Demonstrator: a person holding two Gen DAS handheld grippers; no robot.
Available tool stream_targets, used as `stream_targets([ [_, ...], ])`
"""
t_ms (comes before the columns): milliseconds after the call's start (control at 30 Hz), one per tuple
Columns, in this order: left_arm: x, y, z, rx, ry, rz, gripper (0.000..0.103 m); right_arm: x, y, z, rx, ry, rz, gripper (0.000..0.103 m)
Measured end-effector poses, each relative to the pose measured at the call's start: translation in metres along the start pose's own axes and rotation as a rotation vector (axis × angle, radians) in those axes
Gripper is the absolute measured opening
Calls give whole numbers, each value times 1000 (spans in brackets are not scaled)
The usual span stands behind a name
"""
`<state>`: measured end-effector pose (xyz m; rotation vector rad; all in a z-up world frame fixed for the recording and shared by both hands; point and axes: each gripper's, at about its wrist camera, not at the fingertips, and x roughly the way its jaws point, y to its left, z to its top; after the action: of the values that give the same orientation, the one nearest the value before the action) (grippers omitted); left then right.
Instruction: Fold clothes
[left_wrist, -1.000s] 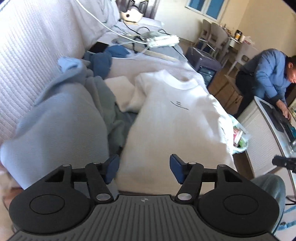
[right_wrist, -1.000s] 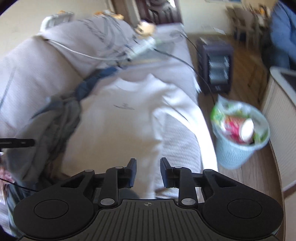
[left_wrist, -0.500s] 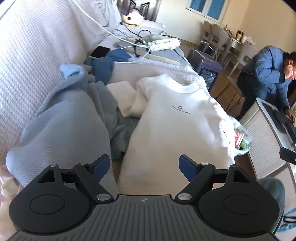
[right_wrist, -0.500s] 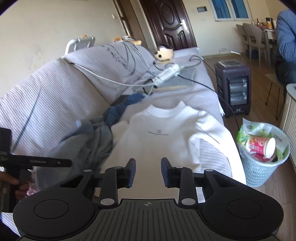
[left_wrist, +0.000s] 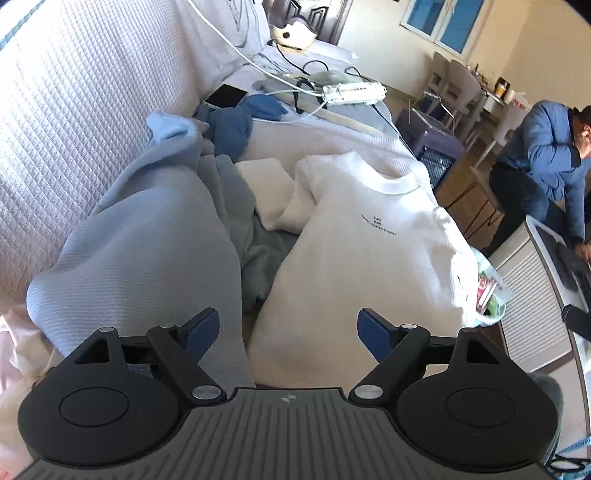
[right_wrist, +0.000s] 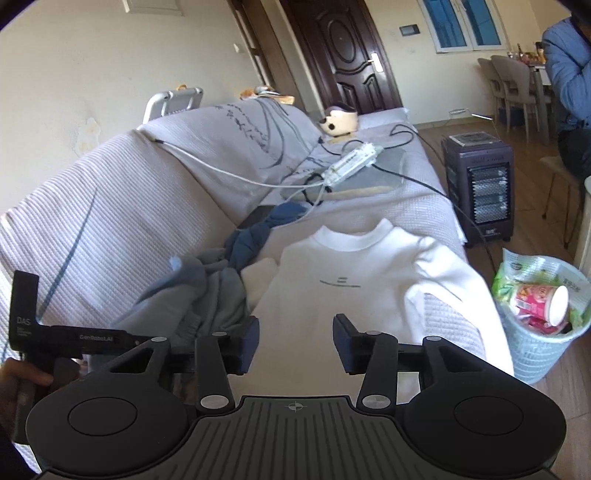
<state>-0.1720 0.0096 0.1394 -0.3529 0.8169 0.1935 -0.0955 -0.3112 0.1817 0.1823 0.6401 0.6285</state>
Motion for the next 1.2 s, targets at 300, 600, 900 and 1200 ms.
stream_targets([
  [300, -8, -24, -9, 124, 22, 10, 80, 14, 1, 2, 63, -14, 4, 45],
  [600, 1, -31, -15, 160, 7, 20, 80, 20, 3, -3, 80, 11, 54, 45],
  [900, 19, -55, -10, 242, -80, -29, 80, 27, -4, -13, 73, -34, 55, 46],
  [1200, 38, -68, -13, 260, -30, -113, 84, 42, -17, -20, 110, -15, 72, 47],
])
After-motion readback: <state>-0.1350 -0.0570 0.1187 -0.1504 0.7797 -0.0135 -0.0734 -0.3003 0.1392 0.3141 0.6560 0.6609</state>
